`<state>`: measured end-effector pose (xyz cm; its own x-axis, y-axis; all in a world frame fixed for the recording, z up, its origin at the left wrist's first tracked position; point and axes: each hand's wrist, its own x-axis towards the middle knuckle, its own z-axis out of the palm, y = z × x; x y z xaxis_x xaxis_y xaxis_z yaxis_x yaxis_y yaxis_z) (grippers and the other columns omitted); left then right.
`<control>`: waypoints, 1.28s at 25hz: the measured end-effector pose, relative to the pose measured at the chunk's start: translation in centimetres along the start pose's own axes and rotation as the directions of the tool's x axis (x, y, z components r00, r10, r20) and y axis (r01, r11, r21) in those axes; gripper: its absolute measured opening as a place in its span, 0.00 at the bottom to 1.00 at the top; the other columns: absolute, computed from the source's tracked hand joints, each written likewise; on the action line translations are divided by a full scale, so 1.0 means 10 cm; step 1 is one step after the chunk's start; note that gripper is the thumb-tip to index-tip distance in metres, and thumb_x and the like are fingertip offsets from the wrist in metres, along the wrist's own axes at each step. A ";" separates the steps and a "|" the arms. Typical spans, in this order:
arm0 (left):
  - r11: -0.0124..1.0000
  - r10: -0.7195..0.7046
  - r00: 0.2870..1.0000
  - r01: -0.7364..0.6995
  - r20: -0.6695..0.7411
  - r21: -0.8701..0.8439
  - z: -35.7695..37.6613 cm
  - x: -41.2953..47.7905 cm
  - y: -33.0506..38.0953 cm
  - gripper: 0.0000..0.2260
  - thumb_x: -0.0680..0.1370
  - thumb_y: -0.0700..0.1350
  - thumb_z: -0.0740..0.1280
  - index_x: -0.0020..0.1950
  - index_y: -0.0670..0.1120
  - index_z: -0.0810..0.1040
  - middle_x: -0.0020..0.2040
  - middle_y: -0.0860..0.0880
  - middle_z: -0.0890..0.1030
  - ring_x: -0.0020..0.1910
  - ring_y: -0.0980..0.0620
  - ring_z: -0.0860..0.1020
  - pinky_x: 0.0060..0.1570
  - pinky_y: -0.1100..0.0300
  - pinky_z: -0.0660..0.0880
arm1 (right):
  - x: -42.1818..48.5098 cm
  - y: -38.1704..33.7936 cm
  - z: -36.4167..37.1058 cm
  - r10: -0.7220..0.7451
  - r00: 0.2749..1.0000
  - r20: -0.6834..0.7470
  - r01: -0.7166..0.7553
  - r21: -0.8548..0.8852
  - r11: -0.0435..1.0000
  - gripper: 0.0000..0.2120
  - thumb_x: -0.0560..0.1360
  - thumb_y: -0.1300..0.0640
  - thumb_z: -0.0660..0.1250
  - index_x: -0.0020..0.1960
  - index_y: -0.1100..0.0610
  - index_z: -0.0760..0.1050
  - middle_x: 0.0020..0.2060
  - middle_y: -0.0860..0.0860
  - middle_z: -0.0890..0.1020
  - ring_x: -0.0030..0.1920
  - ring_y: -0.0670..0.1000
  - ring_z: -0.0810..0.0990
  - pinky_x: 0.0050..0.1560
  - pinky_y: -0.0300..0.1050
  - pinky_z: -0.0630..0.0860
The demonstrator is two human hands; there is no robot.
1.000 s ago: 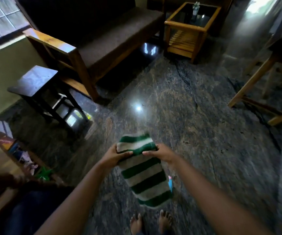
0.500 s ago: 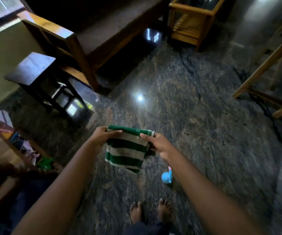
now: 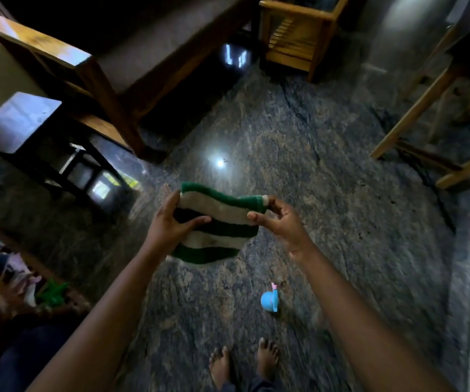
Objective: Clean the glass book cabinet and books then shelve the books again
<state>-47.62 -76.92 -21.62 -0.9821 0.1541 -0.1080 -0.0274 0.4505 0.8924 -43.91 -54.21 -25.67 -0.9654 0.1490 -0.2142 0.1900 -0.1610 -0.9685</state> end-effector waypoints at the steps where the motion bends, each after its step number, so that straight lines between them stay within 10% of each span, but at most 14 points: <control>1: 0.997 -0.006 1.000 0.005 0.011 0.076 0.02 0.03 0.05 0.31 0.67 0.44 0.77 0.67 0.46 0.69 0.56 0.53 0.73 0.53 0.57 0.72 0.53 0.65 0.71 | -0.01 -0.04 -0.01 0.027 1.000 0.007 -0.027 0.071 0.997 0.19 0.63 0.60 0.75 0.51 0.55 0.73 0.47 0.53 0.81 0.49 0.48 0.80 0.50 0.41 0.77; 5: 0.996 -0.085 0.981 0.084 0.175 0.011 0.14 0.06 -0.08 0.29 0.68 0.37 0.75 0.63 0.50 0.64 0.51 0.59 0.72 0.48 0.65 0.72 0.42 0.79 0.71 | -0.09 0.12 -0.01 0.316 0.935 0.160 -0.354 0.411 0.840 0.28 0.60 0.50 0.76 0.57 0.54 0.71 0.46 0.53 0.84 0.44 0.52 0.83 0.37 0.46 0.80; 8: 0.981 -0.196 0.928 0.182 0.318 0.073 0.27 0.13 -0.30 0.35 0.65 0.39 0.77 0.65 0.52 0.63 0.52 0.58 0.75 0.50 0.62 0.75 0.46 0.73 0.74 | -0.11 0.37 -0.04 0.486 0.834 0.261 -0.539 0.205 0.817 0.20 0.67 0.55 0.72 0.57 0.59 0.77 0.50 0.56 0.83 0.45 0.51 0.83 0.45 0.46 0.81; 12: 0.955 -0.293 0.908 0.292 0.299 0.048 0.56 0.16 -0.64 0.38 0.65 0.39 0.77 0.67 0.52 0.60 0.53 0.54 0.75 0.49 0.56 0.77 0.44 0.66 0.77 | 0.07 0.74 -0.19 0.425 0.903 0.065 -0.429 0.071 0.900 0.09 0.74 0.62 0.68 0.52 0.52 0.77 0.53 0.55 0.81 0.51 0.53 0.81 0.58 0.53 0.76; 17: 0.542 -0.521 0.679 0.731 0.517 -0.415 1.04 0.23 -1.29 0.44 0.56 0.45 0.81 0.69 0.44 0.67 0.55 0.40 0.81 0.44 0.45 0.83 0.37 0.55 0.81 | 0.22 1.41 -0.54 0.498 0.866 0.038 -0.496 0.191 0.847 0.22 0.69 0.57 0.71 0.62 0.56 0.72 0.57 0.58 0.80 0.57 0.58 0.79 0.61 0.61 0.72; 22: 0.969 -0.246 0.790 0.206 0.562 0.134 1.56 0.36 -1.82 0.39 0.71 0.33 0.71 0.71 0.59 0.57 0.64 0.49 0.74 0.52 0.61 0.77 0.48 0.66 0.76 | 0.08 2.27 -0.88 0.546 0.835 0.075 -0.546 0.243 0.802 0.50 0.61 0.62 0.76 0.74 0.41 0.54 0.66 0.56 0.72 0.63 0.53 0.75 0.61 0.53 0.74; 24: 0.903 -0.195 0.795 -0.083 0.575 0.422 1.77 0.40 -2.07 0.35 0.70 0.38 0.74 0.72 0.55 0.64 0.66 0.46 0.74 0.60 0.51 0.75 0.58 0.60 0.70 | 0.02 2.49 -0.90 0.543 0.830 0.132 -0.545 -0.021 0.838 0.41 0.65 0.66 0.74 0.72 0.46 0.62 0.66 0.51 0.73 0.61 0.47 0.75 0.58 0.39 0.75; 27: 0.833 -0.107 0.901 -0.150 0.421 0.533 2.06 0.36 -2.40 0.29 0.68 0.40 0.75 0.67 0.48 0.72 0.60 0.44 0.78 0.59 0.45 0.75 0.56 0.57 0.69 | 0.00 2.78 -0.82 0.422 0.904 -0.073 -0.398 -0.510 0.763 0.28 0.67 0.62 0.75 0.65 0.52 0.74 0.60 0.52 0.78 0.47 0.46 0.79 0.38 0.26 0.68; 30: 0.920 -0.368 0.927 0.374 -0.071 0.114 2.42 0.15 -2.55 0.21 0.74 0.49 0.70 0.65 0.47 0.72 0.57 0.43 0.76 0.56 0.45 0.75 0.51 0.55 0.72 | -0.09 2.99 -0.59 0.127 0.906 -0.404 -0.372 -0.616 0.694 0.18 0.68 0.55 0.75 0.57 0.57 0.80 0.50 0.58 0.82 0.46 0.56 0.80 0.43 0.38 0.72; 32: 0.467 -0.747 0.608 0.767 0.267 -0.439 2.69 0.02 -2.55 0.21 0.77 0.60 0.61 0.61 0.46 0.75 0.50 0.45 0.79 0.48 0.48 0.79 0.40 0.59 0.74 | -0.21 3.18 -0.40 0.015 0.885 -0.465 -0.349 -0.641 0.684 0.17 0.68 0.53 0.74 0.56 0.55 0.80 0.46 0.59 0.82 0.43 0.58 0.80 0.42 0.44 0.75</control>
<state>-42.10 -64.73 -56.23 -0.5271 -0.0078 -0.8498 -0.8482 -0.0575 0.5266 -35.12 -55.75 -56.49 -0.7683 0.5833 -0.2635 0.5811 0.4631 -0.6692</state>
